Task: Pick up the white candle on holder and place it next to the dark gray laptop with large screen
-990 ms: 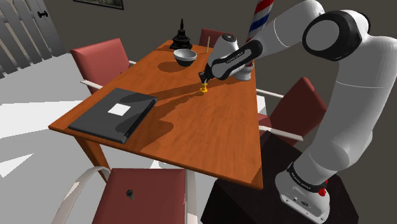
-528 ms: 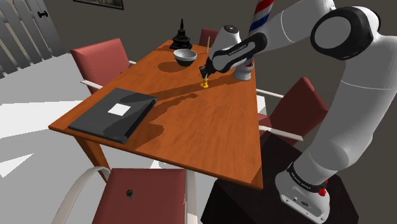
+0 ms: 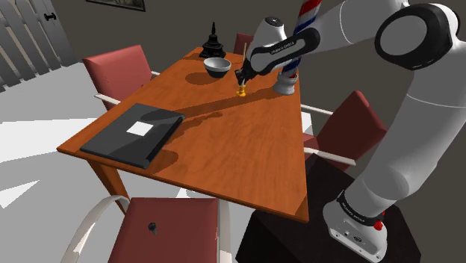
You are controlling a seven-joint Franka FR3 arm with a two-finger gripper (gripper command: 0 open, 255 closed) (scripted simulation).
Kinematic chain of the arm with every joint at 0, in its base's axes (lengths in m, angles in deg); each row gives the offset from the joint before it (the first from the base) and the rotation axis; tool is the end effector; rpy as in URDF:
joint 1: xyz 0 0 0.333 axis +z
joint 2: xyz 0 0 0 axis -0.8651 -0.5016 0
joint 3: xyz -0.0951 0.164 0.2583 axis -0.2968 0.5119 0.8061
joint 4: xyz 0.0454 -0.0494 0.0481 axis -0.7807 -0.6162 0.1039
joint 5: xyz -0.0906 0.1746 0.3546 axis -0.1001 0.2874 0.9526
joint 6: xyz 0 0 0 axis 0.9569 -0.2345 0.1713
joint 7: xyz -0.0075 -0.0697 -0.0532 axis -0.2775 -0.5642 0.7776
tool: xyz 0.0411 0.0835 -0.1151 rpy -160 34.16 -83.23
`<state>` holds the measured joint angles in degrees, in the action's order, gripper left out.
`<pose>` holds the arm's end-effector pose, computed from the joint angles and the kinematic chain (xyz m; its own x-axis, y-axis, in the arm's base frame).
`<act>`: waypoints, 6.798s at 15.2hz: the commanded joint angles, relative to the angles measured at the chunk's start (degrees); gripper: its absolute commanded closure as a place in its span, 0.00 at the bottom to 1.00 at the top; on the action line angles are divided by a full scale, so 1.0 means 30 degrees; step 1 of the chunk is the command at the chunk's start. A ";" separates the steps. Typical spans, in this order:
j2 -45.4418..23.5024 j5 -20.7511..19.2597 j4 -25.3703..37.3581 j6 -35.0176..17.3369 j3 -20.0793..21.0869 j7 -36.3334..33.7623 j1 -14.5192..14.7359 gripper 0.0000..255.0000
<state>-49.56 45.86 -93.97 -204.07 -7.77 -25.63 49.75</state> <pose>0.6586 -0.0902 0.3599 0.8667 -0.2525 0.4302 -0.2791 -0.9603 -0.0014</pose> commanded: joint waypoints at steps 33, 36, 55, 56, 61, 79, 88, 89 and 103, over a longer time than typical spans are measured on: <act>0.3498 -0.1161 0.2172 0.6162 0.1733 -0.3775 0.2073 1.00; 0.3659 -0.1808 0.2052 0.6463 0.2305 -0.5355 0.2775 1.00; 0.0782 -0.5893 0.6244 1.0534 0.5835 -1.4611 0.7801 1.00; 0.0435 -0.6122 0.6721 1.0857 0.5969 -1.5026 0.8138 1.00; -0.1618 -0.7283 0.9594 1.2654 0.6498 -1.6891 1.0010 1.00; -0.3164 -0.8677 0.8132 1.0414 0.6318 -1.9227 1.0829 1.00; -0.3815 -0.9462 0.6861 0.8729 0.6011 -2.0281 1.0879 1.00; -0.3904 -0.9560 0.6745 0.8551 0.5971 -2.0402 1.0892 1.00; -0.5474 -1.1092 0.5632 0.6259 0.5264 -2.2179 1.1219 1.00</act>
<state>-65.72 12.99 -76.69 -184.77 8.18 -91.59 83.24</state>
